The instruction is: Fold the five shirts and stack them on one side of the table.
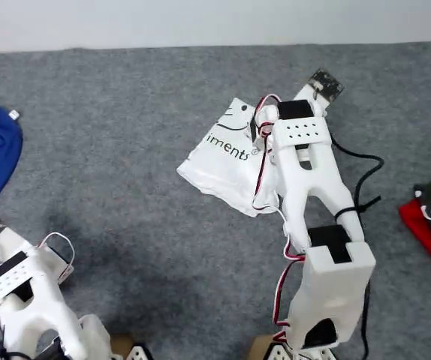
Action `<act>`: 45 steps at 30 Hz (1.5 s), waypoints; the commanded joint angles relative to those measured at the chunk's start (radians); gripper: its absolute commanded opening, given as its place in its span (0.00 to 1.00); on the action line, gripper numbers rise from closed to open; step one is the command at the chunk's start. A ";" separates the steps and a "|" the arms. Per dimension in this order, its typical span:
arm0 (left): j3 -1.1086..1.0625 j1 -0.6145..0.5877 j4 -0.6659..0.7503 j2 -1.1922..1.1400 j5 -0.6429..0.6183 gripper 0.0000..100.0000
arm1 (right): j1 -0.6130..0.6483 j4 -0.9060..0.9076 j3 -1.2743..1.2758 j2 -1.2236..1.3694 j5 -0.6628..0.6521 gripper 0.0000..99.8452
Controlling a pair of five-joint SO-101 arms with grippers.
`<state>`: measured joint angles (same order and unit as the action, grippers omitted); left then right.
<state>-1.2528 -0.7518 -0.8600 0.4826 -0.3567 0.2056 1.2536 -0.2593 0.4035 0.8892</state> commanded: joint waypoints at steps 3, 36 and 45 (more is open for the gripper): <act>-0.021 -0.005 -0.008 0.002 -0.006 0.00 | -0.001 -0.039 -0.034 0.018 0.009 0.38; -0.021 -0.005 -0.008 0.002 -0.006 0.00 | 0.015 -0.372 -0.037 0.282 -0.124 0.01; -0.021 -0.005 -0.008 0.002 -0.006 0.00 | -0.008 -0.363 -0.032 0.219 -0.126 0.01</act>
<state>-1.2528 -0.7503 -0.8585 0.4826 -0.3567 0.1780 0.9329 -0.2532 0.6705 0.7772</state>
